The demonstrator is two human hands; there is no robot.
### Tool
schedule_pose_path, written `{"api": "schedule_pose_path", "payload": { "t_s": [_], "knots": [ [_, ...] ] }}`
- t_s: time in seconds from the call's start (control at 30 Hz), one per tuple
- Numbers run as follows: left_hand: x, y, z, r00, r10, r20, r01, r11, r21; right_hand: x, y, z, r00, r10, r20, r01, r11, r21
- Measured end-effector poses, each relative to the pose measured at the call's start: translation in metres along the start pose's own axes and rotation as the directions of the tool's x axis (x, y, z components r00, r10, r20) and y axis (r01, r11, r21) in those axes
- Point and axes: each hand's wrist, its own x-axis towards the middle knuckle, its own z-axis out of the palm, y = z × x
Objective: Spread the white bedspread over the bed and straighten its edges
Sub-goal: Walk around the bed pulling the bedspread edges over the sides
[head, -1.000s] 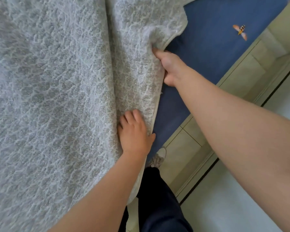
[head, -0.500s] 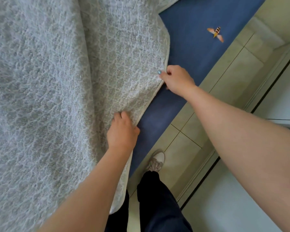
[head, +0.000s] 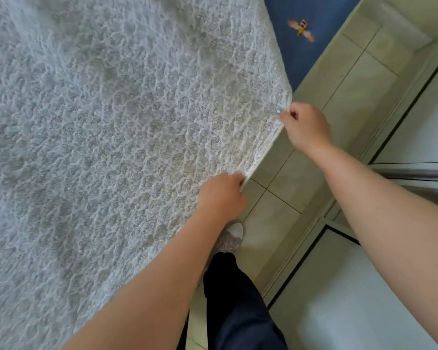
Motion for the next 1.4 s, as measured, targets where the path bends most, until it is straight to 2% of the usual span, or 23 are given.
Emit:
{"api": "schedule_pose_path", "payload": {
  "t_s": [0.1, 0.2, 0.27, 0.33, 0.4, 0.47, 0.53, 0.67, 0.77, 0.93, 1.0, 1.07, 1.13, 1.2, 1.3, 1.4],
  "knots": [
    [0.001, 0.012, 0.005, 0.997, 0.005, 0.082, -0.01, 0.998, 0.065, -0.018, 0.029, -0.007, 0.999, 0.006, -0.042, -0.005, 1.0, 0.029],
    [0.004, 0.017, 0.014, 0.995, -0.046, 0.093, 0.03, 0.985, 0.17, -0.022, 0.046, 0.002, 0.996, 0.086, 0.0, -0.086, 0.995, 0.053],
    [0.008, 0.019, 0.02, 0.99, -0.102, 0.097, 0.077, 0.97, 0.231, -0.011, 0.042, 0.007, 0.985, 0.141, 0.094, -0.147, 0.988, 0.055],
    [0.011, 0.025, 0.023, 0.975, -0.158, 0.158, 0.113, 0.959, 0.26, 0.002, 0.036, 0.008, 0.952, 0.177, 0.248, -0.201, 0.976, 0.077],
    [0.015, 0.03, 0.022, 0.968, -0.179, 0.178, 0.138, 0.965, 0.221, 0.015, 0.035, 0.005, 0.923, 0.178, 0.341, -0.24, 0.959, 0.148],
    [0.02, 0.035, 0.012, 0.978, -0.183, 0.097, 0.172, 0.979, 0.113, 0.026, 0.035, -0.006, 0.935, 0.176, 0.309, -0.239, 0.954, 0.182],
    [0.03, 0.04, -0.004, 0.983, -0.176, -0.049, 0.176, 0.984, -0.01, 0.04, 0.034, -0.024, 0.953, 0.196, 0.232, -0.241, 0.953, 0.183],
    [0.059, 0.051, -0.038, 0.956, -0.104, -0.275, 0.073, 0.99, -0.119, 0.075, 0.031, -0.052, 0.959, 0.228, 0.169, -0.26, 0.944, 0.202],
    [0.092, 0.057, -0.066, 0.932, -0.074, -0.355, 0.036, 0.993, -0.113, 0.111, 0.017, -0.072, 0.965, 0.194, 0.179, -0.232, 0.945, 0.228],
    [0.148, 0.078, -0.109, 0.887, -0.121, -0.445, 0.034, 0.979, -0.2, 0.186, -0.019, -0.088, 0.96, 0.157, 0.231, -0.225, 0.925, 0.305],
    [0.167, 0.089, -0.125, 0.838, -0.074, -0.541, -0.032, 0.983, -0.183, 0.214, -0.037, -0.095, 0.945, 0.188, 0.267, -0.282, 0.882, 0.378],
    [0.187, 0.1, -0.141, 0.789, 0.035, -0.613, -0.157, 0.977, -0.146, 0.238, -0.055, -0.104, 0.925, 0.21, 0.316, -0.348, 0.805, 0.481],
    [0.208, 0.114, -0.16, 0.795, 0.086, -0.6, -0.279, 0.93, -0.238, 0.264, -0.068, -0.113, 0.905, 0.227, 0.359, -0.405, 0.717, 0.568],
    [0.233, 0.125, -0.179, 0.818, 0.116, -0.563, -0.333, 0.894, -0.299, 0.288, -0.077, -0.121, 0.89, 0.246, 0.383, -0.446, 0.639, 0.626],
    [0.275, 0.137, -0.208, 0.864, 0.154, -0.48, -0.272, 0.944, -0.186, 0.325, -0.086, -0.132, 0.879, 0.27, 0.392, -0.475, 0.546, 0.69],
    [0.31, 0.137, -0.232, 0.904, 0.039, -0.426, -0.074, 0.995, -0.065, 0.354, -0.088, -0.136, 0.897, 0.27, 0.35, -0.441, 0.493, 0.75]
  ]
}}
